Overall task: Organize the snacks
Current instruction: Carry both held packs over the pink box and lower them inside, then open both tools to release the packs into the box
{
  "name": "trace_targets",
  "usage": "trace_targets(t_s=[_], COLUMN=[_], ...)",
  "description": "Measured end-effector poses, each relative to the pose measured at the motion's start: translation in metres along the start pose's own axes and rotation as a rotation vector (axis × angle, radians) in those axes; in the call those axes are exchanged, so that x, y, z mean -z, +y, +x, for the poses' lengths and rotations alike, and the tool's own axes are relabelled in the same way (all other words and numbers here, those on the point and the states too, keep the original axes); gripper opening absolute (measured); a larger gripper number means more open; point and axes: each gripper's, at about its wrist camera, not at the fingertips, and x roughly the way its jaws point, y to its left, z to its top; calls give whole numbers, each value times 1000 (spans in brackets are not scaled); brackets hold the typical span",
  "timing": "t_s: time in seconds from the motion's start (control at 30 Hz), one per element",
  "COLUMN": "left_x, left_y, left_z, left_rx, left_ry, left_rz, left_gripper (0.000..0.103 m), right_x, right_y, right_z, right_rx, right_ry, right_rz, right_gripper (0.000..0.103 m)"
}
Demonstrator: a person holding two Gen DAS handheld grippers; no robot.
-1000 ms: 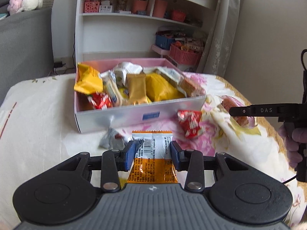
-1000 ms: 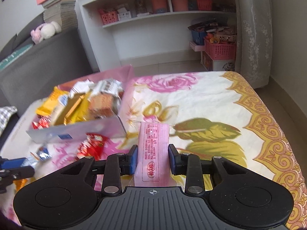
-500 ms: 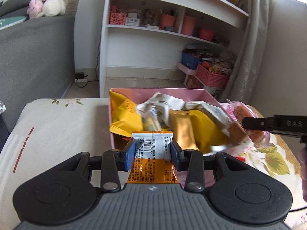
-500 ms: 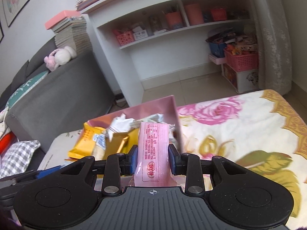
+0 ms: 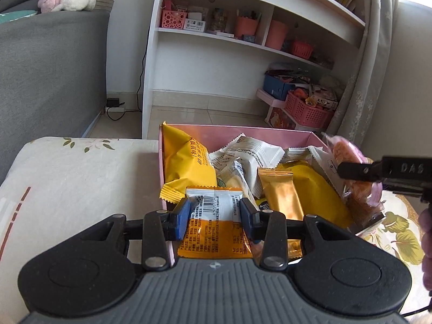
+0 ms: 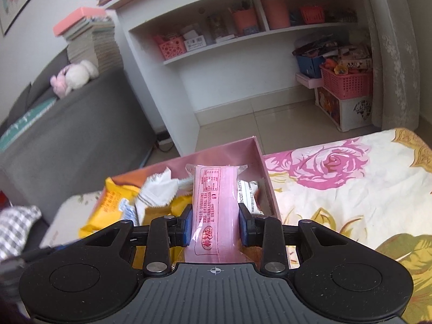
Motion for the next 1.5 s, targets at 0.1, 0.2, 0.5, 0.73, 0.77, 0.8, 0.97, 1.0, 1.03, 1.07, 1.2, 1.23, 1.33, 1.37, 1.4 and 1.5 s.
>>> trace_targets(t_s=[0.1,0.2,0.5,0.73,0.77,0.8,0.97,1.0,1.03,1.07,1.2,1.23,1.33,1.37,1.4,1.5], left_x=[-2,-2,-5,-8,-8,-9,-10,-11,-11,-11,-12,-12,-12,-12,-11,-11], left_y=[-2,-3,0,2,2,2,2,2,2,2,2,2,-1,-3,-4,-7], left_z=[3,6,15,19,19,20,21,21,21,21,22,22,21,21,19,15], left_rx=[6,7,19,36,38,39,43,45,47,48,52,55,53,52,49,36], left_ry=[-5,-11,-15,-10,-9,-9,-5,-3,-3,-3,-1,-1,7,12,14,17], left_rz=[13,12,-16,-46,-50,-52,-62,-64,-66,-67,-65,-65,-60,-56,-51,-40], left_gripper=[37,37,37,37,37,37,37,37,37,37,40,41,43,46,48,57], right_x=[-12,-27,-54,-71,-73,-75,-79,-79,-78,-77,-73,-73,-77,-77,-78,-79], right_y=[1,2,11,20,20,19,12,10,10,9,9,9,8,8,9,11], right_z=[0,9,61,89,93,98,112,113,113,112,103,101,89,85,80,65], right_rx=[-5,7,129,169,183,198,235,231,227,223,198,192,164,156,148,136], right_ry=[-16,-16,95,271,304,336,406,398,390,379,331,324,292,283,274,262], right_rz=[5,6,-132,-144,-130,-111,-24,-11,-9,-8,-14,-12,-6,-6,-9,-24], right_gripper=[31,31,31,31,31,31,31,31,31,32,35,39,54,60,61,68])
